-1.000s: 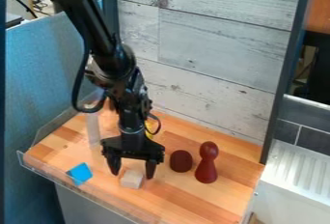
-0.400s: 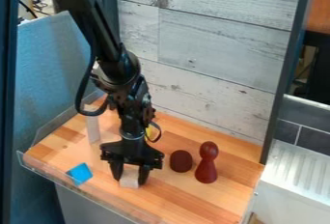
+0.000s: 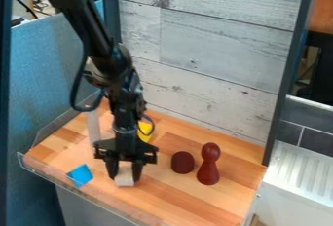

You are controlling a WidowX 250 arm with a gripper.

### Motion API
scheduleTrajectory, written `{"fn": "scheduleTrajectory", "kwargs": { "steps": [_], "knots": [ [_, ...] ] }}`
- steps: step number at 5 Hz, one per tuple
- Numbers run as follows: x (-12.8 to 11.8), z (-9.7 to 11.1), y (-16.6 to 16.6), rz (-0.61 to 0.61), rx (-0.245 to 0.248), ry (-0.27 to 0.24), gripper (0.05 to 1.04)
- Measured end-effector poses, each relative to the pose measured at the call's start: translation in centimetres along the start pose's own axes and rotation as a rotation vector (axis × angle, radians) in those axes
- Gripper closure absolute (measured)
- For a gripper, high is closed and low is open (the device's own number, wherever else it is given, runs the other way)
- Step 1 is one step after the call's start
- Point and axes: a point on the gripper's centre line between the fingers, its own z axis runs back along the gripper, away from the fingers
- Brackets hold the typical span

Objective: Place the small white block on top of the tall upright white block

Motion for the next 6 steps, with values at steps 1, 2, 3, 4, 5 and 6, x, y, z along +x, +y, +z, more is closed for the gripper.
{"fn": "scheduleTrajectory", "kwargs": {
  "steps": [1,2,3,4,5,6],
  "knots": [
    [2.3,3.9,1.4,0.095,-0.031,-0.01,0.535],
    [4.3,6.7,3.3,0.221,-0.07,0.001,0.536],
    [6.2,9.0,4.5,0.281,-0.094,-0.012,0.536],
    [8.3,10.0,5.4,0.313,-0.073,-0.018,0.536],
    [9.5,9.2,6.1,0.354,-0.049,0.007,0.536],
    [10.4,7.6,6.9,0.378,-0.021,0.027,0.536]
  ]
}}
